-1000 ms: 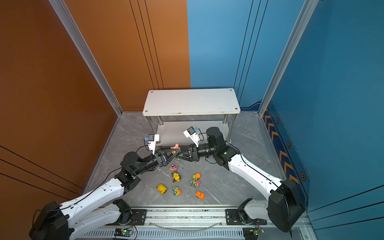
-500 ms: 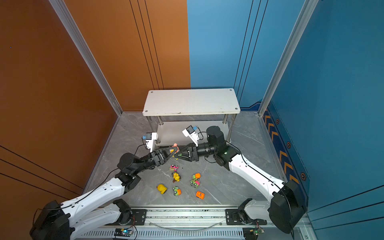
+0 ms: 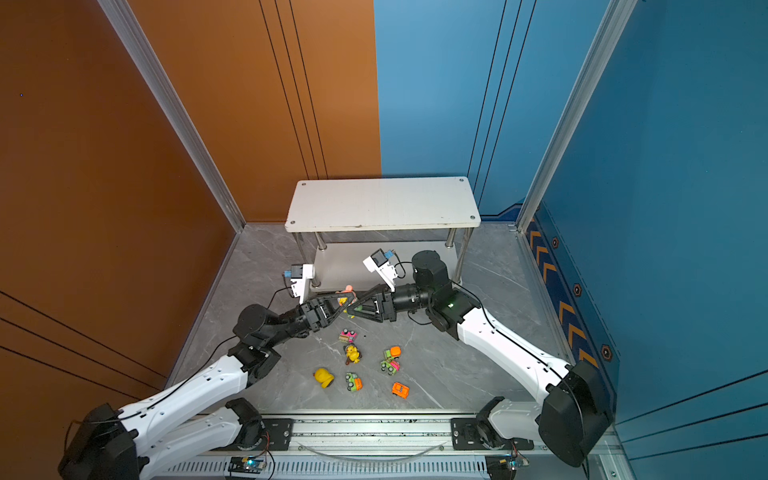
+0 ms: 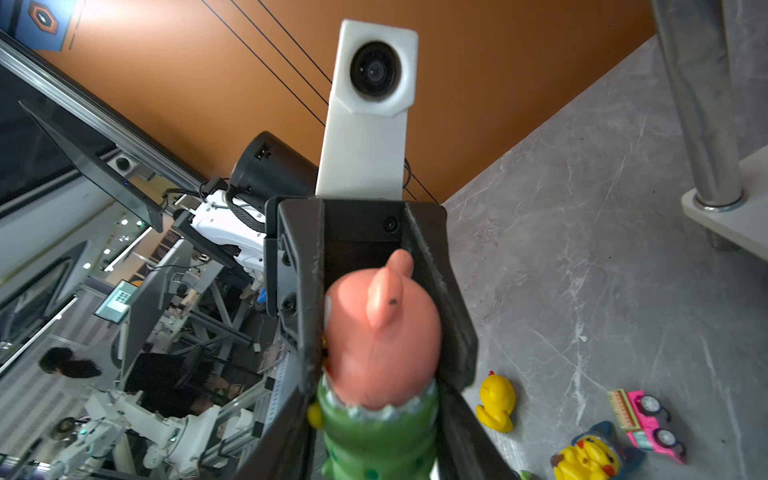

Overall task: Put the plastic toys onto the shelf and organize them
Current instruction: 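Open and withdraw the right gripper while the left gripper carries the figure toward the shelf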

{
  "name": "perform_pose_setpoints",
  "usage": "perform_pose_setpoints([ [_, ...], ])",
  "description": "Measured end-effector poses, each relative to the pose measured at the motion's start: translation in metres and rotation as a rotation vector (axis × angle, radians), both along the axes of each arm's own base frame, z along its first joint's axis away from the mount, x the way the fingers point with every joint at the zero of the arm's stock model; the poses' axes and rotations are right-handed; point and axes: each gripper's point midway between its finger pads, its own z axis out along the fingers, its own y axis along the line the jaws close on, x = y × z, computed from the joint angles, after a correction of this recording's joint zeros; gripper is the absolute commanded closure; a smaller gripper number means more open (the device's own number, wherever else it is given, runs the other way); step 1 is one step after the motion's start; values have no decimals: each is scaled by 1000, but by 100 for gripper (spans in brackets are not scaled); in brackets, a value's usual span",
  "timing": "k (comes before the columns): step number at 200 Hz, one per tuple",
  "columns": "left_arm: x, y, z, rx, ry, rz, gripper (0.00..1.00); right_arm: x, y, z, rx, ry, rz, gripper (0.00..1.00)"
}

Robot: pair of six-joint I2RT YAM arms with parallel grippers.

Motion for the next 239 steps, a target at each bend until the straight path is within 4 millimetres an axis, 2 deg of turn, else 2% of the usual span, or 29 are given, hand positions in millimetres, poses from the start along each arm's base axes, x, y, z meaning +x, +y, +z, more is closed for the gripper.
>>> perform_pose_setpoints([
  [21, 6, 0, -6, 66, -45, 40, 100, 3, -3, 0, -22, -17, -38, 30],
  [40, 14, 0, -18, 154, -84, 86, 100, 11, -18, -1, -39, -29, -116, 28],
  [80, 37, -5, -55, 362, -226, 170, 100, 31, -81, -2, -86, -70, -404, 25],
  [104, 54, -15, -93, 493, -271, 168, 100, 31, -116, -1, -101, -106, -546, 24],
  [119, 67, -27, -114, 552, -283, 139, 100, 29, -129, 0, -110, -125, -600, 24],
  [158, 109, -68, -144, 555, -315, 62, 100, 32, -144, -5, -140, -113, -660, 27],
  [197, 148, -92, -147, 511, -363, 46, 100, 32, -148, -15, -171, -93, -667, 28],
  [239, 171, -109, -153, 499, -408, 38, 100, 37, -155, -20, -191, -92, -690, 28],
])
